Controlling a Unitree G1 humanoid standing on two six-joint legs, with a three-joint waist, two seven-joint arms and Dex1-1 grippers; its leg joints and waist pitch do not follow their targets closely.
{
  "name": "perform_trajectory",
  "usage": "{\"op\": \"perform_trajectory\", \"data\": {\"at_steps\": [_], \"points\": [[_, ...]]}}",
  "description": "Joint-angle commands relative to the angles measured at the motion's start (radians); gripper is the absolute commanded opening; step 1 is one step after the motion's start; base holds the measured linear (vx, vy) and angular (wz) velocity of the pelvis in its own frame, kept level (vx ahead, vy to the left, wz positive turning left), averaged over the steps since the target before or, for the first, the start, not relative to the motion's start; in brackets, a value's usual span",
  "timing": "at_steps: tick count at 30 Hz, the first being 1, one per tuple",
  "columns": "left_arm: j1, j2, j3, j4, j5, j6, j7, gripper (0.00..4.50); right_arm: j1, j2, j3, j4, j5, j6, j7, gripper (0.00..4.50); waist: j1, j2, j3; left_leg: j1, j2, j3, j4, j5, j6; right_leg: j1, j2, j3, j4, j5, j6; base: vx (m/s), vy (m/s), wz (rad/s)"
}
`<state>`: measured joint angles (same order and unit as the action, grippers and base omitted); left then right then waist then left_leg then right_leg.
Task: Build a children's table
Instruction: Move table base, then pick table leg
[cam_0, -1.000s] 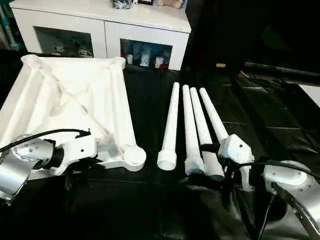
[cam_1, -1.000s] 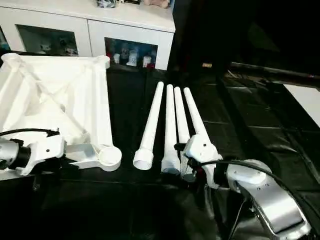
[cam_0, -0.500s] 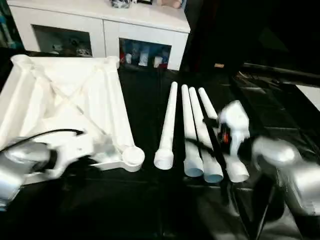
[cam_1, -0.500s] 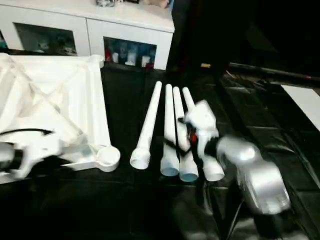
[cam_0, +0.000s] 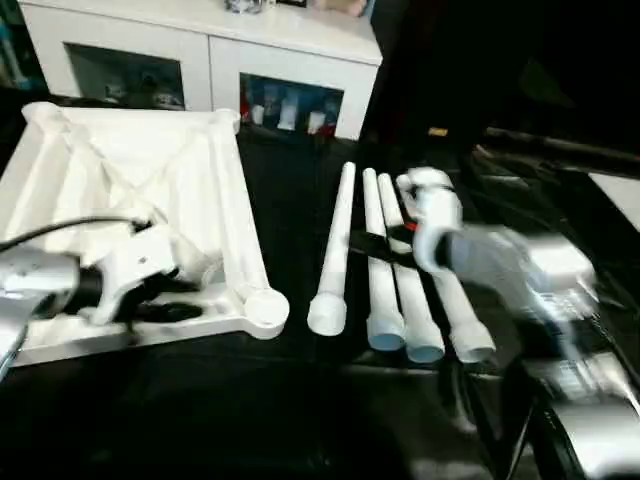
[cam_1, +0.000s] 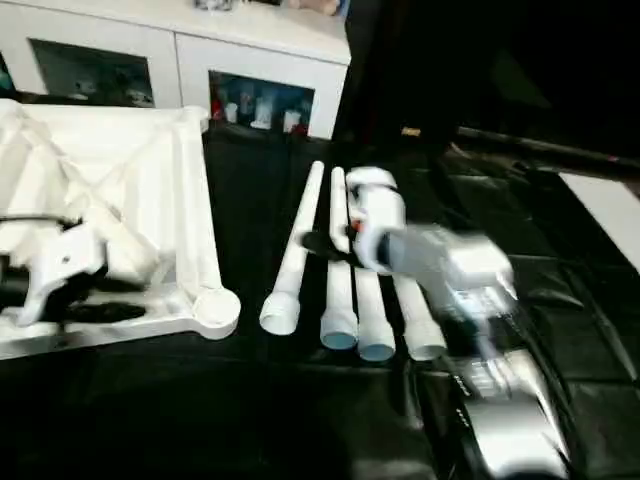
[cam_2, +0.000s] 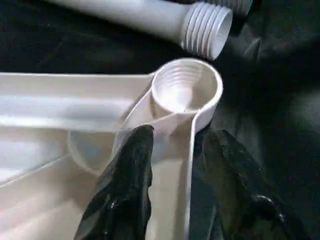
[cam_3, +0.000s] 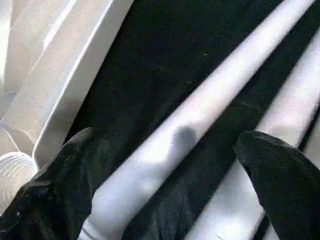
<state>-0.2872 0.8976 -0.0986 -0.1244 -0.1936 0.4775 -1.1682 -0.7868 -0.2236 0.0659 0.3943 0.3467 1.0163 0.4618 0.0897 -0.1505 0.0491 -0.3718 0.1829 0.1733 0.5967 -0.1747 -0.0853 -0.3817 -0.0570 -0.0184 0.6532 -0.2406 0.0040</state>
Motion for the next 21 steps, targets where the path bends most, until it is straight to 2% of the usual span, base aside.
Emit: {"op": "perform_trajectory", "data": {"at_steps": [1, 2, 4, 6, 11, 12, 13, 15, 16, 17, 18, 19, 20, 21], "points": [[-0.014, -0.023, -0.03, -0.035, 0.0, 0.014, 0.026, 2.24, -0.047, 0.004, 0.017, 0.106, -0.042, -0.023, -0.001, 4.5, -0.005, 0.029, -0.056, 0.025, 0.039, -0.004, -0.072, -0.102, -0.083, 0.025, -0.065, 0.03, -0.06, 0.016, -0.179, 0.0, 0.0, 0.0], [-0.014, -0.024, -0.032, -0.036, 0.001, 0.015, 0.027, 2.31, -0.05, 0.005, 0.019, 0.113, -0.045, -0.025, -0.001, 4.5, -0.005, 0.031, -0.057, 0.026, 0.039, -0.004, -0.072, -0.102, -0.086, 0.025, -0.065, 0.03, -0.058, 0.017, -0.179, 0.0, 0.0, 0.0], [-0.015, -0.044, -0.049, -0.046, 0.008, 0.022, 0.044, 2.5, -0.098, 0.03, 0.042, 0.222, -0.079, -0.057, -0.016, 4.5, -0.007, 0.027, -0.058, 0.027, 0.039, -0.003, -0.071, -0.096, -0.094, 0.023, -0.064, 0.03, -0.057, 0.023, -0.176, 0.0, 0.0, 0.0], [-0.016, -0.05, -0.054, -0.048, 0.011, 0.022, 0.05, 2.59, -0.11, 0.039, 0.047, 0.254, -0.089, -0.073, -0.023, 4.5, -0.005, 0.025, -0.056, 0.025, 0.039, -0.003, -0.071, -0.097, -0.095, 0.026, -0.065, 0.032, -0.06, 0.026, -0.169, 0.0, 0.0, 0.0], [-0.021, -0.076, -0.07, -0.06, 0.019, 0.033, 0.068, 3.02, -0.186, 0.111, 0.064, 0.488, -0.135, -0.185, -0.038, 4.5, -0.009, 0.022, -0.058, 0.024, 0.042, -0.004, -0.071, -0.117, -0.103, 0.025, -0.066, 0.032, -0.058, 0.009, -0.168, 0.0, 0.0, 0.0], [-0.021, -0.076, -0.07, -0.06, 0.019, 0.033, 0.068, 3.07, -0.186, 0.111, 0.064, 0.488, -0.135, -0.185, -0.038, 4.5, -0.009, 0.02, -0.056, 0.023, 0.042, -0.003, -0.071, -0.12, -0.103, 0.025, -0.067, 0.032, -0.059, 0.002, -0.169, 0.0, 0.0, 0.0], [-0.024, -0.08, -0.076, -0.062, 0.02, 0.037, 0.075, 3.15, -0.202, 0.136, 0.066, 0.563, -0.145, -0.2, -0.033, 4.5, -0.009, 0.019, -0.057, 0.023, 0.042, -0.003, -0.071, -0.119, -0.102, 0.025, -0.066, 0.032, -0.058, 0.006, -0.169, 0.0, 0.0, 0.0], [-0.025, -0.085, -0.079, -0.065, 0.018, 0.038, 0.08, 3.42, -0.212, 0.152, 0.056, 0.621, -0.148, -0.204, -0.027, 4.5, -0.009, 0.02, -0.056, 0.023, 0.043, -0.004, -0.071, -0.116, -0.101, 0.026, -0.066, 0.032, -0.057, 0.015, -0.169, 0.0, 0.0, 0.0], [-0.025, -0.087, -0.08, -0.067, 0.017, 0.039, 0.082, 3.46, -0.213, 0.156, 0.059, 0.642, -0.154, -0.212, -0.025, 4.5, -0.009, 0.017, -0.058, 0.022, 0.043, -0.003, -0.07, -0.105, -0.099, 0.027, -0.065, 0.031, -0.056, 0.031, -0.169, 0.0, 0.0, 0.0], [-0.025, -0.087, -0.08, -0.067, 0.017, 0.039, 0.082, 3.52, -0.213, 0.156, 0.059, 0.642, -0.154, -0.212, -0.025, 4.5, -0.008, 0.02, -0.057, 0.023, 0.044, -0.004, -0.071, -0.105, -0.101, 0.026, -0.065, 0.031, -0.055, 0.031, -0.169, 0.0, 0.0, 0.0], [-0.022, -0.091, -0.081, -0.075, 0.012, 0.044, 0.082, 3.63, -0.218, 0.164, 0.044, 0.684, -0.151, -0.219, -0.032, 4.5, -0.008, 0.019, -0.058, 0.025, 0.045, -0.003, -0.07, -0.103, -0.104, 0.026, -0.065, 0.029, -0.054, 0.036, -0.169, 0.0, 0.0, 0.0], [-0.022, -0.091, -0.081, -0.076, 0.012, 0.044, 0.082, 3.85, -0.219, 0.164, 0.044, 0.685, -0.151, -0.219, -0.032, 4.32, -0.009, 0.018, -0.056, 0.023, 0.044, -0.003, -0.071, -0.109, -0.105, 0.026, -0.064, 0.029, -0.055, 0.029, -0.167, 0.0, 0.0, 0.0], [-0.021, -0.093, -0.082, -0.078, 0.013, 0.046, 0.082, 3.9, -0.224, 0.167, 0.031, 0.709, -0.149, -0.228, -0.034, 4.32, -0.008, 0.019, -0.056, 0.023, 0.045, -0.003, -0.071, -0.114, -0.107, 0.026, -0.065, 0.029, -0.055, 0.024, -0.167, 0.0, 0.0, 0.0], [-0.021, -0.093, -0.082, -0.08, 0.013, 0.046, 0.082, 3.92, -0.226, 0.169, 0.025, 0.717, -0.146, -0.23, -0.036, 4.14, -0.009, 0.018, -0.056, 0.023, 0.045, -0.003, -0.071, -0.12, -0.108, 0.027, -0.066, 0.03, -0.056, 0.015, -0.166, 0.0, 0.0, 0.0]]}}
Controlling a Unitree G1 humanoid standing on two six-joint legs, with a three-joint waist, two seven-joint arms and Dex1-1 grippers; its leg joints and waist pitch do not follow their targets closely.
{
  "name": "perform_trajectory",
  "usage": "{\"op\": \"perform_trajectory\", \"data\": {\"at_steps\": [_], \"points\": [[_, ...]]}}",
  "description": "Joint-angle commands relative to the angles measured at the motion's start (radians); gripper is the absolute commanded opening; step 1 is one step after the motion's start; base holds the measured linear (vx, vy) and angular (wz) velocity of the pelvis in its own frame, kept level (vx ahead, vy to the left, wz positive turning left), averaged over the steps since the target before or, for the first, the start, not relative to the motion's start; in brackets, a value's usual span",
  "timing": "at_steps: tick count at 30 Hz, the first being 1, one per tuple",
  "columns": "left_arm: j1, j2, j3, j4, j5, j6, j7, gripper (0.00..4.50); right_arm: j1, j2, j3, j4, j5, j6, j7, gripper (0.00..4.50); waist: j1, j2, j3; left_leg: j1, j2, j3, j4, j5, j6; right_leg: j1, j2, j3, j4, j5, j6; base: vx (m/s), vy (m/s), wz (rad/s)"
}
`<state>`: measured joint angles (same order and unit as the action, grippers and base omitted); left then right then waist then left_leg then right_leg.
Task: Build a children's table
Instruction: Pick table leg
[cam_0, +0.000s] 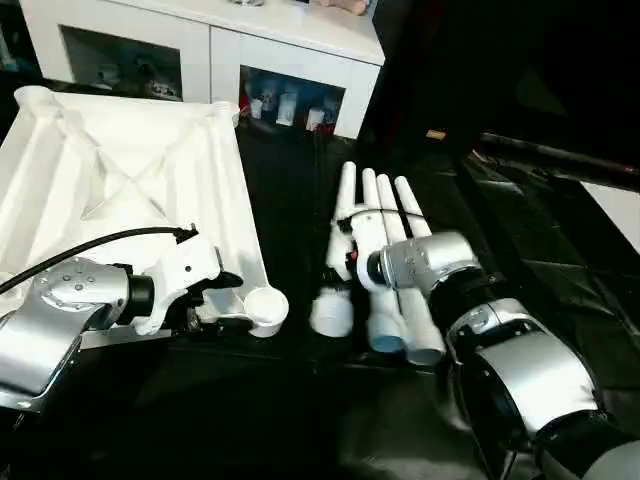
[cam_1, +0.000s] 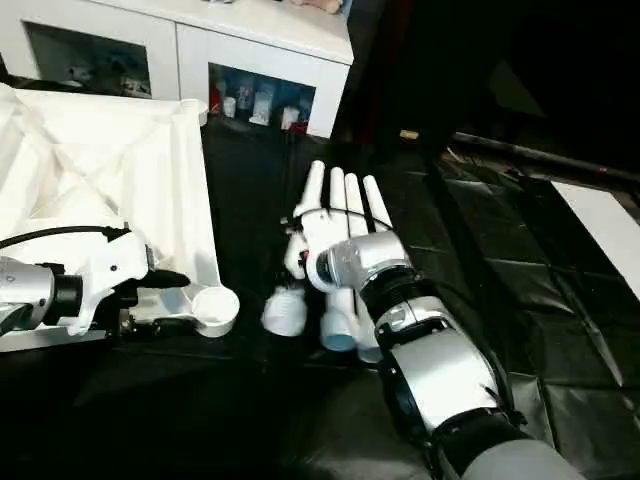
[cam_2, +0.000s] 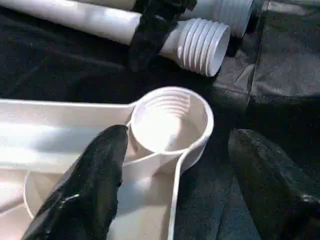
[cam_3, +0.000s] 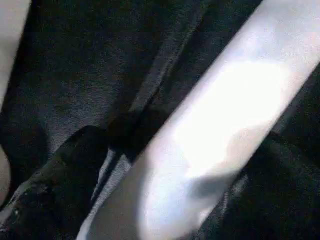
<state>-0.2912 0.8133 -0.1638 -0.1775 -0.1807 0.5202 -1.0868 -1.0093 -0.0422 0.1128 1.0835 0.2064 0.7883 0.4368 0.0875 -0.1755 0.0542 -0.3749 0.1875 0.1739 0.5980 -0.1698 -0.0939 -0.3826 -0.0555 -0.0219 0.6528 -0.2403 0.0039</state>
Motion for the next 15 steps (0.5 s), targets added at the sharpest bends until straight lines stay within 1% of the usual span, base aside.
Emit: {"op": "perform_trajectory", "data": {"at_steps": [1, 2, 3, 4, 5, 6, 7, 8, 9, 10, 11, 12, 13, 14, 15], "points": [[-0.017, -0.009, -0.017, -0.029, -0.001, 0.004, 0.0, 3.92, -0.009, -0.011, -0.034, 0.048, -0.006, -0.01, -0.018, 4.14, -0.006, 0.045, -0.06, 0.026, 0.04, -0.004, -0.073, -0.133, -0.102, 0.026, -0.068, 0.033, -0.056, 0.007, -0.164, 0.0, 0.0, 0.0], [-0.018, -0.01, -0.017, -0.031, -0.003, 0.006, 0.0, 3.99, -0.017, -0.01, -0.051, 0.075, -0.002, -0.018, -0.027, 4.14, -0.006, 0.048, -0.061, 0.027, 0.04, -0.004, -0.072, -0.137, -0.104, 0.026, -0.068, 0.033, -0.056, 0.003, -0.165, 0.0, 0.0, 0.0], [-0.019, -0.01, -0.017, -0.033, -0.004, 0.006, -0.001, 4.13, -0.02, -0.011, -0.054, 0.083, -0.001, -0.021, -0.028, 4.02, -0.006, 0.046, -0.061, 0.027, 0.04, -0.004, -0.072, -0.141, -0.105, 0.025, -0.068, 0.033, -0.056, 0.0, -0.165, 0.0, 0.0, 0.0], [-0.02, -0.011, -0.017, -0.035, -0.008, 0.008, -0.002, 4.13, -0.023, -0.011, -0.055, 0.091, -0.002, -0.024, -0.03, 4.02, -0.006, 0.046, -0.061, 0.027, 0.04, -0.004, -0.072, -0.145, -0.104, 0.025, -0.068, 0.033, -0.056, -0.004, -0.166, 0.0, 0.0, 0.0], [-0.022, -0.011, -0.016, -0.036, -0.011, 0.008, -0.003, 4.31, -0.026, -0.011, -0.057, 0.1, -0.004, -0.03, -0.03, 3.73, -0.006, 0.051, -0.06, 0.027, 0.04, -0.004, -0.073, -0.156, -0.106, 0.024, -0.068, 0.033, -0.058, -0.012, -0.167, 0.0, 0.0, 0.0], [-0.026, -0.01, -0.016, -0.036, -0.013, 0.01, -0.006, 4.32, -0.03, -0.012, -0.063, 0.108, -0.003, -0.033, -0.031, 3.69, -0.005, 0.053, -0.06, 0.028, 0.041, -0.004, -0.073, -0.154, -0.107, 0.024, -0.068, 0.032, -0.056, -0.006, -0.168, 0.0, 0.0, 0.0], [-0.031, -0.01, -0.016, -0.035, -0.018, 0.011, -0.01, 4.35, -0.035, -0.013, -0.071, 0.118, -0.001, -0.037, -0.032, 3.65, -0.004, 0.06, -0.061, 0.028, 0.04, -0.005, -0.073, -0.155, -0.11, 0.024, -0.067, 0.031, -0.055, 0.002, -0.169, 0.0, 0.0, 0.0], [-0.033, -0.01, -0.015, -0.035, -0.02, 0.012, -0.012, 4.43, -0.037, -0.013, -0.075, 0.121, 0.0, -0.039, -0.033, 3.65, -0.006, 0.057, -0.061, 0.029, 0.04, -0.004, -0.073, -0.155, -0.111, 0.024, -0.067, 0.031, -0.055, 0.006, -0.17, 0.0, 0.0, 0.0], [-0.034, -0.01, -0.015, -0.035, -0.021, 0.013, -0.013, 4.5, -0.038, -0.013, -0.077, 0.123, 0.0, -0.04, -0.034, 3.3, -0.006, 0.058, -0.061, 0.028, 0.04, -0.004, -0.073, -0.159, -0.113, 0.024, -0.066, 0.03, -0.055, 0.008, -0.174, 0.0, 0.0, 0.0], [-0.038, -0.011, -0.013, -0.034, -0.028, 0.017, -0.019, 4.5, -0.041, -0.013, -0.091, 0.132, 0.001, -0.046, -0.039, 3.3, -0.005, 0.058, -0.062, 0.028, 0.04, -0.004, -0.072, -0.156, -0.113, 0.025, -0.067, 0.029, -0.054, 0.012, -0.175, 0.0, 0.0, 0.0], [-0.039, -0.012, -0.012, -0.034, -0.031, 0.018, -0.02, 4.5, -0.041, -0.013, -0.097, 0.134, 0.002, -0.047, -0.042, 3.22, -0.005, 0.06, -0.061, 0.027, 0.04, -0.004, -0.073, -0.15, -0.115, 0.026, -0.067, 0.029, -0.054, 0.023, -0.177, 0.0, 0.0, 0.0], [-0.042, -0.014, -0.01, -0.035, -0.037, 0.02, -0.024, 4.5, -0.042, -0.014, -0.112, 0.139, 0.007, -0.05, -0.05, 3.13, -0.004, 0.068, -0.063, 0.027, 0.04, -0.005, -0.072, -0.145, -0.119, 0.028, -0.067, 0.028, -0.051, 0.039, -0.179, 0.0, 0.0, 0.0], [-0.042, -0.014, -0.01, -0.035, -0.037, 0.02, -0.024, 4.5, -0.042, -0.014, -0.114, 0.14, 0.007, -0.051, -0.051, 2.99, -0.005, 0.062, -0.063, 0.025, 0.04, -0.005, -0.072, -0.141, -0.119, 0.03, -0.067, 0.027, -0.052, 0.047, -0.181, 0.0, 0.0, 0.0], [-0.043, -0.017, -0.006, -0.033, -0.04, 0.014, -0.023, 4.5, -0.044, -0.014, -0.128, 0.147, 0.01, -0.06, -0.059, 2.88, -0.003, 0.075, -0.064, 0.026, 0.039, -0.006, -0.072, -0.143, -0.121, 0.031, -0.068, 0.027, -0.049, 0.053, -0.182, 0.0, 0.0, 0.0], [-0.042, -0.018, -0.004, -0.032, -0.041, 0.011, -0.022, 4.5, -0.044, -0.014, -0.132, 0.149, 0.011, -0.063, -0.061, 2.88, -0.004, 0.069, -0.064, 0.026, 0.04, -0.005, -0.072, -0.144, -0.119, 0.031, -0.067, 0.026, -0.051, 0.06, -0.185, 0.0, 0.0, 0.0]]}}
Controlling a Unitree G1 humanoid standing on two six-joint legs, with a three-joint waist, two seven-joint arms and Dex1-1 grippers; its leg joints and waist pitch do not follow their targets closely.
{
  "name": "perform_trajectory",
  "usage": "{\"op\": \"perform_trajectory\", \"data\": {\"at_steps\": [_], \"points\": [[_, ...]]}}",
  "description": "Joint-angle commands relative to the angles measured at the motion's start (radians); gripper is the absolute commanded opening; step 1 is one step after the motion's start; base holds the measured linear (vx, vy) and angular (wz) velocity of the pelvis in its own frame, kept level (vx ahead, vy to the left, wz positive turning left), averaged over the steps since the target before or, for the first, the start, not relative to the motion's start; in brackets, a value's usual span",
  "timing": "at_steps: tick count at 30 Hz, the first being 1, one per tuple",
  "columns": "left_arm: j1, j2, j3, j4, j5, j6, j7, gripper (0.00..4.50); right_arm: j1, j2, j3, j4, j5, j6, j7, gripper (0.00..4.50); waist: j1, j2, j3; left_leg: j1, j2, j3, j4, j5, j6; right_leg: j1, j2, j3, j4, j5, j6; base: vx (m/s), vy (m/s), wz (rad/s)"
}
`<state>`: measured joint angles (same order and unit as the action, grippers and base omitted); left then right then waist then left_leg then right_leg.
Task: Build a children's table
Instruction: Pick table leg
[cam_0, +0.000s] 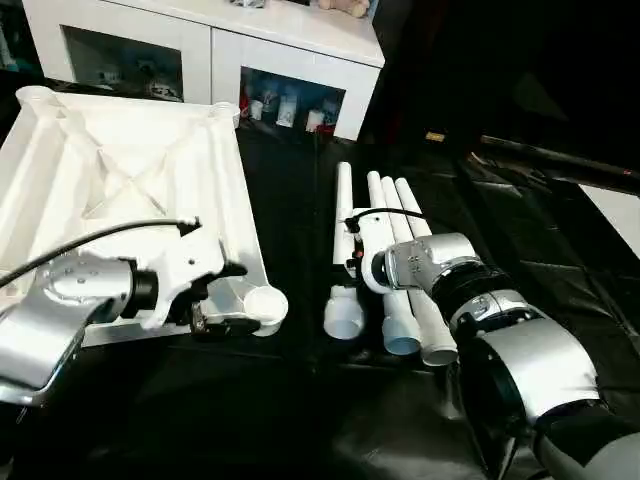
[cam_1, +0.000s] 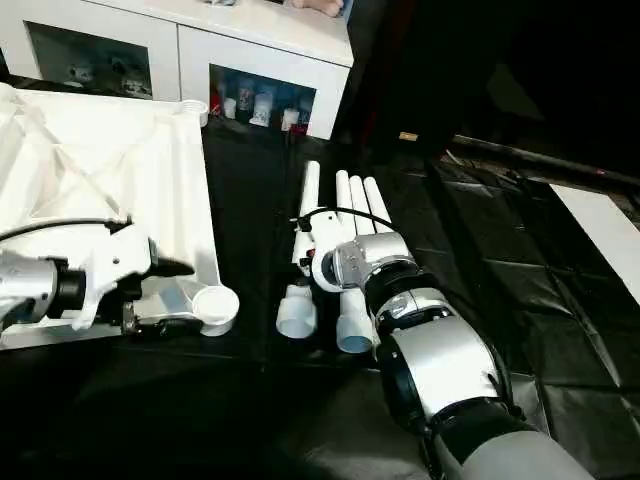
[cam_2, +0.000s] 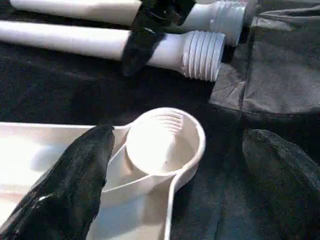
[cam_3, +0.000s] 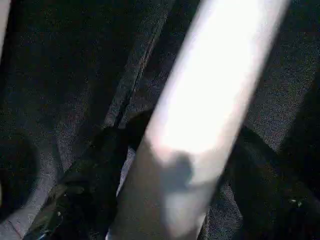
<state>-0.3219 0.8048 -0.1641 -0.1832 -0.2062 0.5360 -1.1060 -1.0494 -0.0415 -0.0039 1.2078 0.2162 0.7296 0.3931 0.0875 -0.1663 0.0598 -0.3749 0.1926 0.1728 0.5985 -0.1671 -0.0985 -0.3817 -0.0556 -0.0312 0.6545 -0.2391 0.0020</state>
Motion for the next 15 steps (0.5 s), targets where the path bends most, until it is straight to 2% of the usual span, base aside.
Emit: {"op": "perform_trajectory", "data": {"at_steps": [1, 2, 3, 4, 5, 6, 7, 9, 10, 11, 12, 13, 14, 15], "points": [[-0.022, -0.032, 0.007, -0.01, -0.011, -0.029, 0.023, 4.5, -0.004, -0.022, -0.028, 0.019, 0.008, -0.018, -0.03, 2.82, -0.003, 0.068, -0.068, 0.028, 0.035, -0.004, -0.073, -0.16, -0.117, 0.028, -0.067, 0.035, -0.053, 0.054, -0.188, 0.0, 0.0, 0.0], [-0.022, -0.032, 0.007, -0.01, -0.011, -0.029, 0.023, 4.5, -0.004, -0.022, -0.028, 0.019, 0.008, -0.018, -0.03, 2.68, -0.003, 0.066, -0.068, 0.027, 0.036, -0.004, -0.073, -0.166, -0.117, 0.029, -0.067, 0.035, -0.054, 0.05, -0.19, 0.0, 0.0, 0.0], [-0.037, -0.068, 0.025, 0.007, -0.009, -0.043, 0.071, 4.5, -0.002, -0.029, -0.042, 0.011, 0.015, -0.023, -0.033, 2.68, -0.002, 0.067, -0.068, 0.027, 0.037, -0.005, -0.073, -0.173, -0.117, 0.031, -0.069, 0.035, -0.054, 0.047, -0.195, 0.0, 0.0, 0.0], [-0.054, -0.115, 0.048, 0.027, -0.016, -0.066, 0.121, 4.5, 0.001, -0.04, -0.069, -0.007, 0.036, -0.022, -0.023, 2.44, 0.001, 0.073, -0.07, 0.028, 0.038, -0.005, -0.073, -0.174, -0.119, 0.033, -0.07, 0.034, -0.054, 0.056, -0.198, 0.0, 0.0, 0.0], [-0.055, -0.119, 0.05, 0.028, -0.016, -0.07, 0.125, 4.5, 0.002, -0.041, -0.072, -0.009, 0.038, -0.021, -0.021, 2.44, 0.003, 0.073, -0.07, 0.031, 0.038, -0.003, -0.071, -0.175, -0.115, 0.03, -0.069, 0.033, -0.055, 0.065, -0.199, 0.0, 0.0, 0.0], [-0.06, -0.16, 0.07, 0.039, -0.022, -0.104, 0.167, 4.5, 0.009, -0.053, -0.095, -0.036, 0.059, -0.015, -0.01, 2.37, 0.003, 0.08, -0.071, 0.024, 0.037, -0.007, -0.072, -0.165, -0.112, 0.037, -0.07, 0.032, -0.05, 0.082, -0.203, 0.0, 0.0, 0.0], [-0.064, -0.188, 0.084, 0.048, -0.023, -0.115, 0.201, 4.5, 0.016, -0.062, -0.109, -0.062, 0.068, -0.01, -0.006, 2.31, 0.003, 0.073, -0.071, 0.021, 0.038, -0.008, -0.073, -0.159, -0.11, 0.041, -0.071, 0.03, -0.052, 0.09, -0.203, 0.0, 0.0, 0.0], [-0.076, -0.218, 0.093, 0.067, -0.012, -0.126, 0.245, 4.5, 0.029, -0.072, -0.128, -0.109, 0.085, 0.008, 0.004, 2.12, 0.003, 0.073, -0.07, 0.021, 0.038, -0.006, -0.071, -0.154, -0.099, 0.041, -0.069, 0.03, -0.054, 0.099, -0.198, 0.0, 0.0, 0.0], [-0.099, -0.264, 0.111, 0.104, -0.001, -0.134, 0.31, 4.5, 0.06, -0.086, -0.16, -0.213, 0.124, 0.057, 0.026, 2.03, 0.009, 0.078, -0.07, 0.027, 0.036, -0.004, -0.07, -0.152, -0.089, 0.042, -0.064, 0.03, -0.057, 0.117, -0.191, 0.0, 0.0, 0.0], [-0.102, -0.268, 0.112, 0.106, -0.004, -0.131, 0.311, 4.5, 0.069, -0.086, -0.162, -0.236, 0.13, 0.055, 0.032, 1.97, 0.011, 0.078, -0.072, 0.028, 0.039, -0.005, -0.069, -0.145, -0.087, 0.041, -0.068, 0.03, -0.053, 0.127, -0.192, 0.0, 0.0, 0.0], [-0.125, -0.305, 0.13, 0.13, -0.029, -0.101, 0.332, 4.5, 0.174, -0.082, -0.181, -0.485, 0.19, 0.031, 0.092, 1.97, 0.016, 0.078, -0.071, 0.018, 0.032, -0.006, -0.07, -0.098, -0.07, 0.052, -0.065, 0.029, -0.057, 0.172, -0.183, 0.0, 0.0, 0.0], [-0.134, -0.324, 0.136, 0.138, -0.03, -0.11, 0.35, 4.5, 0.227, -0.084, -0.181, -0.603, 0.212, 0.032, 0.109, 1.85, 0.024, 0.082, -0.078, 0.024, 0.038, -0.007, -0.064, -0.069, -0.054, 0.05, -0.071, 0.029, -0.05, 0.243, -0.182, 0.0, 0.0, 0.0], [-0.139, -0.335, 0.139, 0.144, -0.026, -0.125, 0.362, 4.5, 0.255, -0.088, -0.179, -0.664, 0.221, 0.037, 0.117, 1.85, 0.024, 0.079, -0.077, 0.018, 0.035, -0.01, -0.066, -0.048, -0.045, 0.055, -0.066, 0.026, -0.05, 0.256, -0.183, 0.0, 0.0, 0.0], [-0.165, -0.379, 0.141, 0.162, -0.033, -0.144, 0.387, 4.5, 0.339, -0.108, -0.203, -0.841, 0.287, 0.091, 0.141, 1.82, 0.028, 0.083, -0.075, 0.021, 0.033, -0.006, -0.066, -0.048, -0.034, 0.052, -0.066, 0.027, -0.056, 0.251, -0.185, 0.0, 0.0, 0.0]]}}
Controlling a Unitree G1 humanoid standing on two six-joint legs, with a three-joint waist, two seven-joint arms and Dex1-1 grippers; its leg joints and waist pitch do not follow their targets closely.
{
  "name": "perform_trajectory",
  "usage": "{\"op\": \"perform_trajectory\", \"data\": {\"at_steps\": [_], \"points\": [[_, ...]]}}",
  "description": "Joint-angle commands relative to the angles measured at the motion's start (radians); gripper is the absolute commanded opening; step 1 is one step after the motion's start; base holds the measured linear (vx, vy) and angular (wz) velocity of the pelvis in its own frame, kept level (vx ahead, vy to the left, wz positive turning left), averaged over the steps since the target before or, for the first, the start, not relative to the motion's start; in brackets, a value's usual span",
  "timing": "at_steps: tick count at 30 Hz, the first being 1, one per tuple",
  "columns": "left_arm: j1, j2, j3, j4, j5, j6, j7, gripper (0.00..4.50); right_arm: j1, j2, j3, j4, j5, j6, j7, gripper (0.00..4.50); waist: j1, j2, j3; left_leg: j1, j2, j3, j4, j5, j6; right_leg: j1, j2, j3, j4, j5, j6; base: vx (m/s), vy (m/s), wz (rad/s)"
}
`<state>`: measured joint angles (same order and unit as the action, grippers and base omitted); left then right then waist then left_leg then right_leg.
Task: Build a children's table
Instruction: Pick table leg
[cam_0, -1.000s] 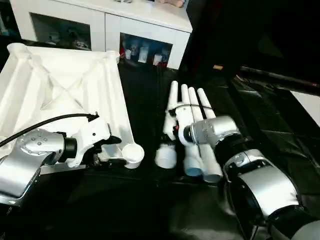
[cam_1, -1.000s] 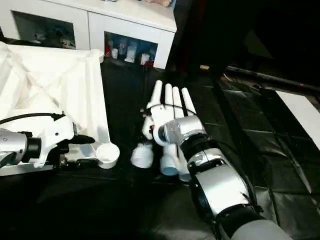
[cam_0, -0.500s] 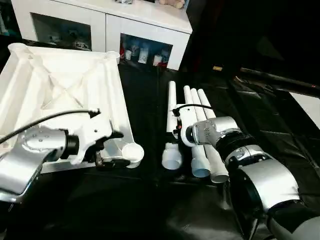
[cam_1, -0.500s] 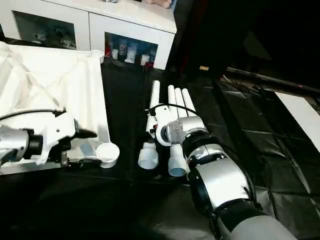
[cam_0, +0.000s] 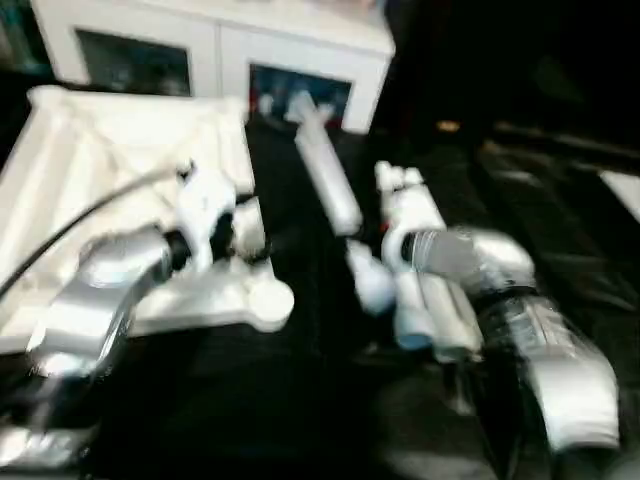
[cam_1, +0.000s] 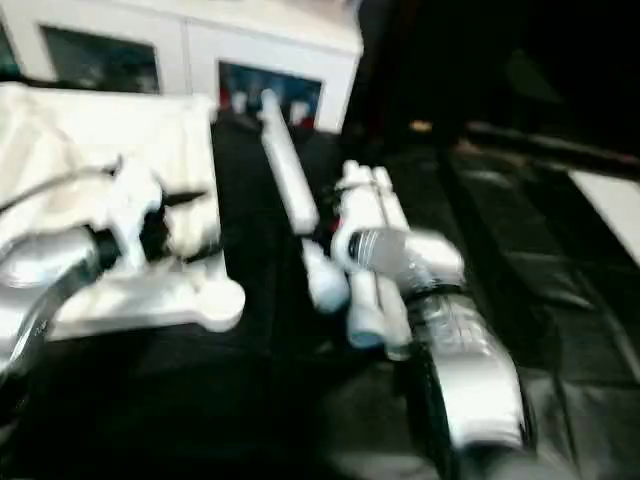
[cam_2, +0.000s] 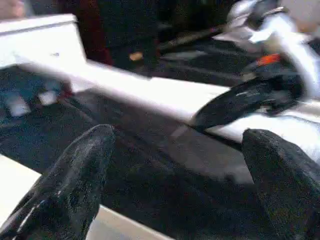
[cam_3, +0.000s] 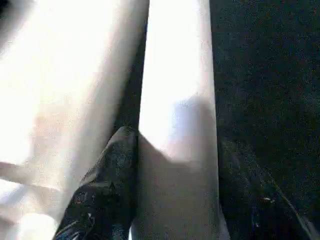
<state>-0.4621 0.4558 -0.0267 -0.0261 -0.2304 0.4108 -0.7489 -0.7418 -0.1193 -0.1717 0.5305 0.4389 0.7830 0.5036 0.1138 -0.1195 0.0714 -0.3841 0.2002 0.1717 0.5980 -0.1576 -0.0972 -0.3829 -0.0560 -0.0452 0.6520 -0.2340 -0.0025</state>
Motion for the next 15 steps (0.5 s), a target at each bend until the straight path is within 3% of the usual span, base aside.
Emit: {"op": "perform_trajectory", "data": {"at_steps": [1, 3, 5, 7, 8, 10, 11, 12, 13, 15], "points": [[-0.044, -0.058, 0.011, 0.023, 0.001, -0.005, 0.08, 4.5, 0.072, -0.045, -0.044, -0.238, 0.1, 0.061, 0.057, 1.81, 0.008, 0.045, -0.088, 0.034, 0.029, -0.006, -0.065, -0.072, -0.033, 0.053, -0.066, 0.041, -0.053, 0.242, -0.183, 0.0, 0.0, 0.0], [-0.056, -0.076, 0.017, 0.036, 0.007, 0.005, 0.117, 4.5, 0.097, -0.054, -0.049, -0.281, 0.123, 0.075, 0.074, 1.8, 0.008, 0.043, -0.085, 0.028, 0.028, -0.007, -0.071, -0.111, -0.034, 0.055, -0.069, 0.039, -0.059, 0.169, -0.188, 0.0, 0.0, 0.0], [-0.11, -0.136, 0.039, 0.063, -0.043, 0.162, 0.17, 4.5, 0.18, -0.083, -0.068, -0.396, 0.208, 0.098, 0.156, 1.8, 0.008, 0.057, -0.082, 0.032, 0.031, -0.007, -0.07, -0.161, -0.05, 0.05, -0.074, 0.041, -0.061, 0.095, -0.195, 0.0, 0.0, 0.0], [-0.167, -0.199, 0.064, 0.091, -0.102, 0.278, 0.212, 4.5, 0.251, -0.097, -0.106, -0.482, 0.27, 0.098, 0.213, 1.8, 0.011, 0.053, -0.081, 0.032, 0.031, -0.007, -0.07, -0.191, -0.046, 0.049, -0.076, 0.04, -0.07, 0.033, -0.199, 0.0, 0.0, 0.0], [-0.212, -0.27, 0.118, 0.112, -0.197, 0.306, 0.243, 4.5, 0.298, -0.103, -0.141, -0.546, 0.32, 0.121, 0.237, 1.8, 0.015, 0.054, -0.081, 0.031, 0.031, -0.007, -0.067, -0.186, -0.04, 0.048, -0.08, 0.041, -0.071, 0.026, -0.208, 0.0, 0.0, 0.0], [-0.222, -0.288, 0.133, 0.117, -0.22, 0.308, 0.25, 4.5, 0.317, -0.102, -0.149, -0.578, 0.337, 0.131, 0.232, 1.8, 0.022, 0.047, -0.08, 0.025, 0.029, -0.008, -0.068, -0.163, -0.023, 0.051, -0.079, 0.04, -0.077, 0.02, -0.222, 0.0, 0.0, 0.0], [-0.234, -0.314, 0.15, 0.111, -0.264, 0.322, 0.252, 4.5, 0.338, -0.101, -0.155, -0.613, 0.358, 0.14, 0.231, 1.8, 0.021, 0.046, -0.08, 0.023, 0.028, -0.009, -0.07, -0.164, -0.023, 0.052, -0.079, 0.039, -0.077, 0.005, -0.219, 0.0, 0.0, 0.0], [-0.255, -0.362, 0.187, 0.089, -0.368, 0.36, 0.262, 4.5, 0.367, -0.098, -0.166, -0.671, 0.396, 0.161, 0.22, 1.8, 0.021, 0.045, -0.08, 0.02, 0.028, -0.008, -0.068, -0.152, -0.022, 0.053, -0.08, 0.039, -0.077, 0.0, -0.214, 0.0, 0.0, 0.0], [-0.255, -0.362, 0.187, 0.089, -0.368, 0.36, 0.262, 4.5, 0.367, -0.098, -0.166, -0.671, 0.396, 0.161, 0.22, 1.8, 0.024, 0.046, -0.079, 0.022, 0.027, -0.006, -0.065, -0.152, -0.02, 0.051, -0.081, 0.041, -0.079, 0.0, -0.216, 0.0, 0.0, 0.0], [-0.268, -0.402, 0.218, 0.048, -0.469, 0.419, 0.258, 4.5, 0.386, -0.097, -0.163, -0.707, 0.418, 0.167, 0.211, 1.8, 0.021, 0.047, -0.078, 0.02, 0.026, -0.006, -0.066, -0.156, -0.013, 0.051, -0.08, 0.039, -0.082, -0.026, -0.215, 0.0, 0.0, 0.0]]}}
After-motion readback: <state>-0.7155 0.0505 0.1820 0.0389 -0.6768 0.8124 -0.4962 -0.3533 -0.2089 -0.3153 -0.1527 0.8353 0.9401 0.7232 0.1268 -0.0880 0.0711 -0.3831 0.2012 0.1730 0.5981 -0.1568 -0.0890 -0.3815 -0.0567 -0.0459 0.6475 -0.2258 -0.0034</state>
